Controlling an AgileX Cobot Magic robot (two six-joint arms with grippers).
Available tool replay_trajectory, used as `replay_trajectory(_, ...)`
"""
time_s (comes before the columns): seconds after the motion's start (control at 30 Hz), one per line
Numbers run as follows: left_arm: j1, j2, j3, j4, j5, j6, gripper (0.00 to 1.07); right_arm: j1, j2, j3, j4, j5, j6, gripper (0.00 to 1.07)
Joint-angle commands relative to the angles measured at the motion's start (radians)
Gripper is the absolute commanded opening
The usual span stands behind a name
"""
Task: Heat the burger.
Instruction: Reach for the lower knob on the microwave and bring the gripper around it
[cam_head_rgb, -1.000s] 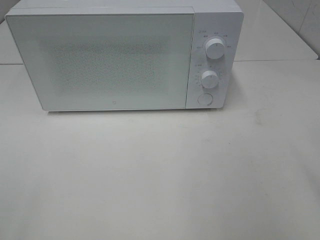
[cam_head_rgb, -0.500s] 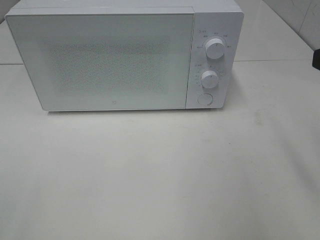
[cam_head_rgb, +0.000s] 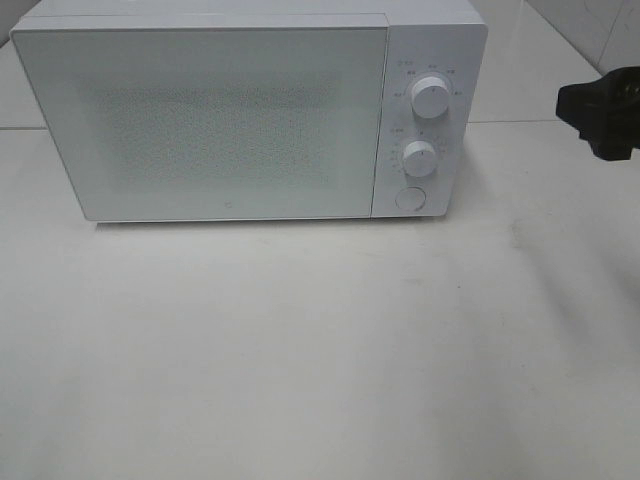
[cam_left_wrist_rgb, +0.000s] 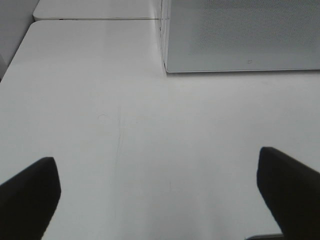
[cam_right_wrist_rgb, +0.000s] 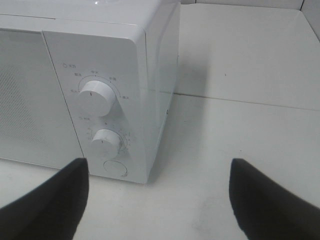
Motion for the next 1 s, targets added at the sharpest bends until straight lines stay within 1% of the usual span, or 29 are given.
replay_trajectory(0.03, 0.003, -0.021, 0.004, -0.002, -0.013, 0.0, 1.0, -0.008, 0.037, 0.043, 0.03, -0.153, -0.009, 0.75)
replay_trajectory(0.07, 0.003, -0.021, 0.004, -0.002, -0.013, 0.0, 1.0, -0.008, 0.037, 0.043, 0.03, -0.153, -0.009, 0.75)
replay_trajectory(0.13, 0.003, -0.021, 0.004, -0.002, -0.013, 0.0, 1.0, -0.008, 0.071, 0.087, 0.081, -0.259, -0.043, 0.75)
replay_trajectory(0.17, 0.003, -0.021, 0.004, -0.002, -0.013, 0.0, 1.0, -0.008, 0.071, 0.087, 0.081, -0.259, -0.043, 0.75)
replay_trajectory(0.23, 0.003, -0.021, 0.004, -0.002, -0.013, 0.0, 1.0, -0.004, 0.111, 0.128, 0.146, -0.384, -0.094, 0.75)
replay_trajectory(0.27, 0.003, -0.021, 0.004, -0.002, -0.013, 0.0, 1.0, -0.004, 0.111, 0.128, 0.146, -0.384, -0.094, 0.75)
replay_trajectory(0.33, 0.003, -0.021, 0.004, -0.002, -0.013, 0.0, 1.0, -0.004, 0.144, 0.165, 0.197, -0.468, -0.138, 0.75)
replay_trajectory(0.37, 0.003, -0.021, 0.004, -0.002, -0.013, 0.0, 1.0, -0.004, 0.144, 0.165, 0.197, -0.468, -0.138, 0.75)
replay_trajectory(0.43, 0.003, -0.021, 0.004, -0.002, -0.013, 0.0, 1.0, -0.004, 0.17, 0.193, 0.248, -0.539, -0.167, 0.75)
replay_trajectory(0.57, 0.003, -0.021, 0.004, -0.002, -0.013, 0.0, 1.0, -0.004, 0.199, 0.209, 0.272, -0.596, -0.167, 0.75)
replay_trajectory(0.63, 0.003, -0.021, 0.004, -0.002, -0.013, 0.0, 1.0, 0.032, 0.229, 0.22, 0.319, -0.638, -0.172, 0.75)
replay_trajectory(0.67, 0.003, -0.021, 0.004, -0.002, -0.013, 0.0, 1.0, 0.032, 0.229, 0.22, 0.319, -0.638, -0.172, 0.75)
replay_trajectory(0.7, 0.003, -0.021, 0.004, -0.002, -0.013, 0.0, 1.0, 0.073, 0.255, 0.222, 0.365, -0.658, -0.201, 0.75)
replay_trajectory(0.73, 0.003, -0.021, 0.004, -0.002, -0.013, 0.0, 1.0, 0.073, 0.255, 0.222, 0.365, -0.658, -0.201, 0.75)
replay_trajectory(0.77, 0.003, -0.021, 0.004, -0.002, -0.013, 0.0, 1.0, 0.125, 0.287, 0.223, 0.404, -0.692, -0.241, 0.75)
replay_trajectory(0.8, 0.003, -0.021, 0.004, -0.002, -0.013, 0.0, 1.0, 0.151, 0.306, 0.223, 0.428, -0.71, -0.26, 0.75)
replay_trajectory(0.83, 0.003, -0.021, 0.004, -0.002, -0.013, 0.0, 1.0, 0.151, 0.306, 0.223, 0.428, -0.71, -0.26, 0.75)
replay_trajectory(0.87, 0.003, -0.021, 0.004, -0.002, -0.013, 0.0, 1.0, 0.199, 0.343, 0.223, 0.474, -0.754, -0.291, 0.75)
replay_trajectory(0.9, 0.003, -0.021, 0.004, -0.002, -0.013, 0.0, 1.0, 0.224, 0.362, 0.223, 0.501, -0.777, -0.298, 0.75)
replay_trajectory(0.93, 0.003, -0.021, 0.004, -0.002, -0.013, 0.0, 1.0, 0.224, 0.362, 0.223, 0.501, -0.777, -0.298, 0.75)
replay_trajectory(0.97, 0.003, -0.021, 0.004, -0.002, -0.013, 0.0, 1.0, 0.268, 0.394, 0.223, 0.547, -0.83, -0.306, 0.75)
replay_trajectory(1.0, 0.003, -0.021, 0.004, -0.002, -0.013, 0.0, 1.0, 0.292, 0.407, 0.223, 0.575, -0.855, -0.31, 0.75)
